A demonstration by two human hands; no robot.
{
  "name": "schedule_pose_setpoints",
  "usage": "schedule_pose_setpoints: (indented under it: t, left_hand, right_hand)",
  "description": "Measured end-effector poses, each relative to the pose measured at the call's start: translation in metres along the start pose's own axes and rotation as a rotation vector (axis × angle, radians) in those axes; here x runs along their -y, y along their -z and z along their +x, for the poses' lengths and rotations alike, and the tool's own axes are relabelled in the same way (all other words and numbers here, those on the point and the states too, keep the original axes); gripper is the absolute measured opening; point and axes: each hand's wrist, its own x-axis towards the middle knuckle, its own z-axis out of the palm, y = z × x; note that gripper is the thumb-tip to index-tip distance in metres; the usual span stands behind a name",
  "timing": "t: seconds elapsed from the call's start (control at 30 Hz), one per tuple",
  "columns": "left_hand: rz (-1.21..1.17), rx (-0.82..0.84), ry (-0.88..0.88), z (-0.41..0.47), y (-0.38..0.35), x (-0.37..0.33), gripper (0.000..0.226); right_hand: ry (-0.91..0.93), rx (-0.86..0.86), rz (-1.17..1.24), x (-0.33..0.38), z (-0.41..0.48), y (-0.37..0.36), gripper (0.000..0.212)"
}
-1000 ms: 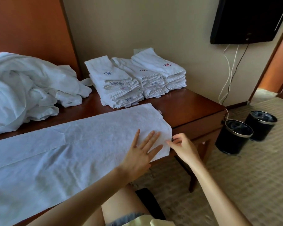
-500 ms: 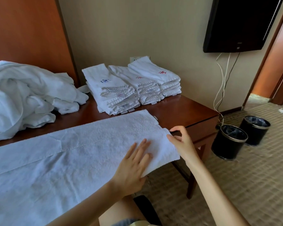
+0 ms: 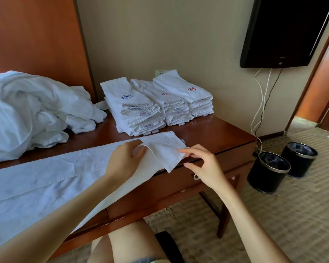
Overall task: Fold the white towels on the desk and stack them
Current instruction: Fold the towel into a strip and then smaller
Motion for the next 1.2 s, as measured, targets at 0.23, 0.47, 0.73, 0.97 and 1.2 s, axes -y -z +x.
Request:
schedule_pose_setpoints:
  t: [0.23,0.47,0.73,0.97,1.2]
  left_hand:
    - [0.183,0.05,0.054,0.024,-0.017,0.016,0.033]
    - [0.352,0.111,0.168,0.021,-0.033,0.036,0.025]
    - [0.327,0.124,0.073,0.012,-0.023,0.036,0.027]
    - [0.247,0.107,0.08,-0.03,0.015,0.054,0.012]
    - [0.07,0.23,0.292,-0.03,0.065,0.082,0.023]
  right_hand:
    - [0.132,0.047,-0.393,-0.015,0.021,-0.026,0.038]
    - [0.205,0.141,-0.401,-0.025,0.028,-0.023,0.027]
    - [0.006,0.214,-0.067,-0.019,0.051,-0.026,0.019]
    - [-0.098,-0.063,0.027,-0.02,0.096,-0.033,0.039]
    - [-0.193,-0.036,-0.065,-0.041,0.125,-0.045,0.051]
